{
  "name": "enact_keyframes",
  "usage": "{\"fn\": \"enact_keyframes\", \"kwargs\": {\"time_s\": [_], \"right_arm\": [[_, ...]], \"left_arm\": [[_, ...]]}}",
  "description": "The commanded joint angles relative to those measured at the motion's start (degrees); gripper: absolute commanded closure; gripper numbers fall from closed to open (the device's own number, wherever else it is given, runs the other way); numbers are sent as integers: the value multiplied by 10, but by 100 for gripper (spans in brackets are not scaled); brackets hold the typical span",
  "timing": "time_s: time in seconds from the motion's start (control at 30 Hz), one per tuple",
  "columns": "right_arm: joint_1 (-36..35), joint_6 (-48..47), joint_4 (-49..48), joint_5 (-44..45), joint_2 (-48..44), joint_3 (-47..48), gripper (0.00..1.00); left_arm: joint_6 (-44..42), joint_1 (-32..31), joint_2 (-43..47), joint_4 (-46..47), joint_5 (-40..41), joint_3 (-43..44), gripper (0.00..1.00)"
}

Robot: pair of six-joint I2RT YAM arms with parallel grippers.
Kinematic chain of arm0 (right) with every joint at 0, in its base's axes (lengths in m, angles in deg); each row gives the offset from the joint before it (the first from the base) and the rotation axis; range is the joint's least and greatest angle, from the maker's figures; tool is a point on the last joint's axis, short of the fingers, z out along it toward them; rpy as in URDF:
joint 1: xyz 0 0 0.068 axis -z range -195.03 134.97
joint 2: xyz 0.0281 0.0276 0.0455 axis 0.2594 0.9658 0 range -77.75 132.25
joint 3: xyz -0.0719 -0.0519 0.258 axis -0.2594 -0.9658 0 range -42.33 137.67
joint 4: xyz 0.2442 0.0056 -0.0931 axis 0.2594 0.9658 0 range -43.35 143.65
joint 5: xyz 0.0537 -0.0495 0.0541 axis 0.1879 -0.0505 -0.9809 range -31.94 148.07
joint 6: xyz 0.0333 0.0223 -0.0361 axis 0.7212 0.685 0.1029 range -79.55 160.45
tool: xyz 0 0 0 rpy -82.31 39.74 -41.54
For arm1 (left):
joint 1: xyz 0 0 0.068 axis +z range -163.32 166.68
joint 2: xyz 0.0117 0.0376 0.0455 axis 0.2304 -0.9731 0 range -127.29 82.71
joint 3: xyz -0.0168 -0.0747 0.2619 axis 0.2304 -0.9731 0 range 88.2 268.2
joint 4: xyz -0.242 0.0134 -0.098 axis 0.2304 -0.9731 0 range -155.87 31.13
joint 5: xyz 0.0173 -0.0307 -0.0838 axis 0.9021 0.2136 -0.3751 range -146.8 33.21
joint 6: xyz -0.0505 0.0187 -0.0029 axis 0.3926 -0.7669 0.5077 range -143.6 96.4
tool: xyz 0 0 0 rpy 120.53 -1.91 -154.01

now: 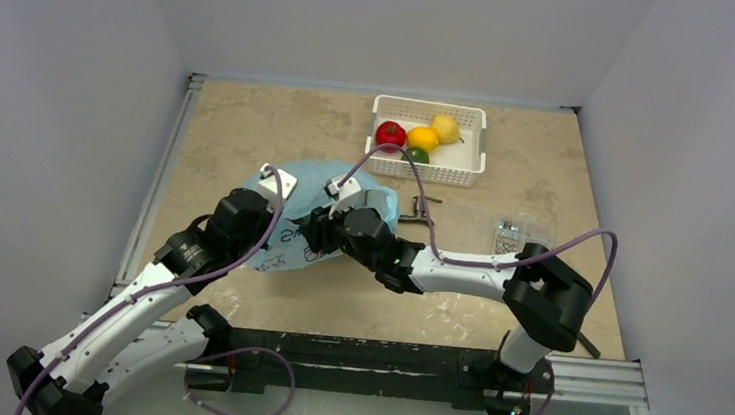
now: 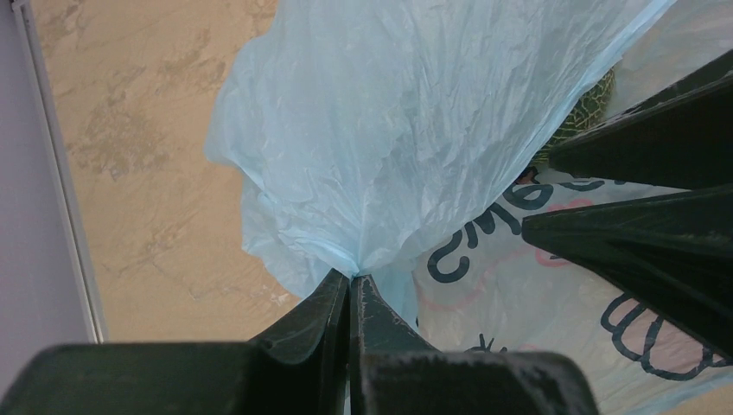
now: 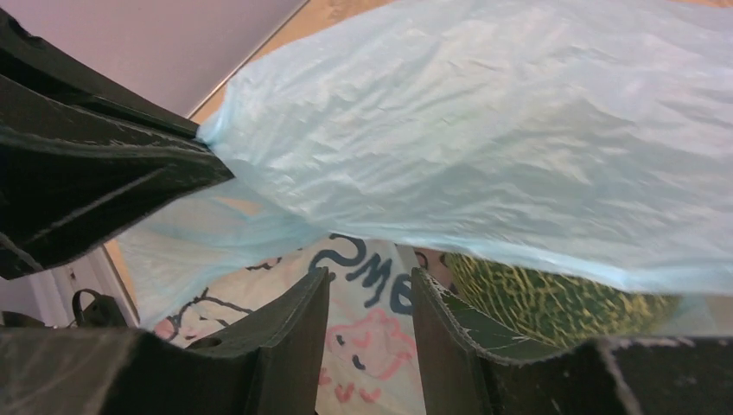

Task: Take the fake fruits out of the plastic bag
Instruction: Take out the fake fruit from the plastic bag.

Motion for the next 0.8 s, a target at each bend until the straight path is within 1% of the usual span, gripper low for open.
{"fn": "enact_keyframes", "kwargs": {"time_s": [0.0,0.1,0.2,0.33,0.57,0.63,0.7,0.77], "right_arm": [[-4,-29,-34,-38,35,60,59],[-4,-36,-46,-39,77,100,59],[-4,-57,-34,-41,125,150,60],[-2,-120,5,26,190,226,63],[11,-196,39,88,243,279,61],[17,-212,40,90,256,282,60],[21,-225,39,89,268,285,57],[22,-233,37,94,279,289,53]], "left_arm": [[10,1,4,32,23,0,100],[6,0,6,34,33,0,100],[3,0,11,40,39,-2,100],[12,0,14,40,69,1,100],[37,0,11,40,96,6,100],[42,0,9,42,100,5,100],[43,0,4,42,102,6,100],[46,0,-2,37,103,9,100]]}}
